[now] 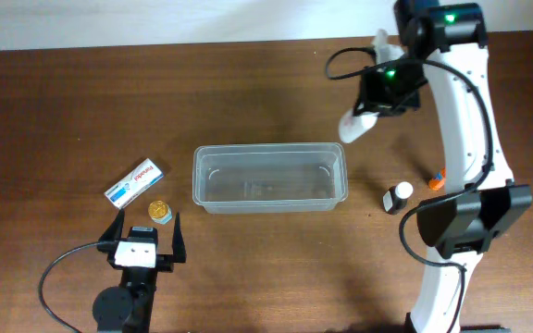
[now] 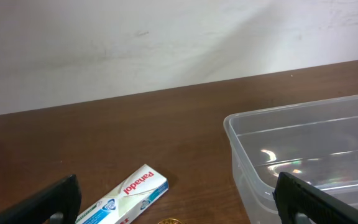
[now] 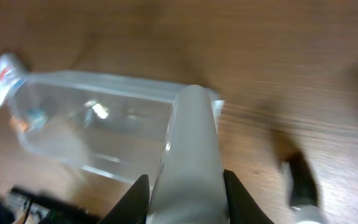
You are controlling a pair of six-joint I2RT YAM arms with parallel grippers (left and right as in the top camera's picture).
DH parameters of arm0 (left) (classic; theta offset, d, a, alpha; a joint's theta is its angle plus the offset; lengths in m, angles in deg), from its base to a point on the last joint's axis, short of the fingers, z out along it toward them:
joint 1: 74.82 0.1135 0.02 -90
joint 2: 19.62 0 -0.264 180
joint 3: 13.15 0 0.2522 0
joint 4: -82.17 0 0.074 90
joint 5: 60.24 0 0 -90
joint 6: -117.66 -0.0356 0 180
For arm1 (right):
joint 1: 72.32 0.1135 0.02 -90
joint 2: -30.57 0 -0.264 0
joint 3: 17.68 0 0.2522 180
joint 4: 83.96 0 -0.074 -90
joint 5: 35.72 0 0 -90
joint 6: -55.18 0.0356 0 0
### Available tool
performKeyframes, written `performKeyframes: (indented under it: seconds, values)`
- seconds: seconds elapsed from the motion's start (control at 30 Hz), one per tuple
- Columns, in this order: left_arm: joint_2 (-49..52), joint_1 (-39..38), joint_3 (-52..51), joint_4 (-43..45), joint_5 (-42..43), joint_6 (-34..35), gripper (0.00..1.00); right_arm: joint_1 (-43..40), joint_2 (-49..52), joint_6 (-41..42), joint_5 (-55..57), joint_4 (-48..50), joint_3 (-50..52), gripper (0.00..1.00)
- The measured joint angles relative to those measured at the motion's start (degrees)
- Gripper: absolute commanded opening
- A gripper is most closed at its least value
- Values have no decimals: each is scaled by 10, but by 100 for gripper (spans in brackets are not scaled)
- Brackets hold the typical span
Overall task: Pack container
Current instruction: 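Carry the lotion bottle left and lower it into the container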
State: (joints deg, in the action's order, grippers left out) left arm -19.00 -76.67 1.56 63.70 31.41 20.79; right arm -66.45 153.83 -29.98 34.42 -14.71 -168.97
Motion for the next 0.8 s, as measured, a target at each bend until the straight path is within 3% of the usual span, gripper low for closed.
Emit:
performKeyframes:
  seconds: [0.4,0.8]
  values:
    - [0,0,0,0,0,0,100,137,-7,0,-15,0,0,21]
    - [0,0,0,0,0,0,99,217,-9,103,159,0,59,22]
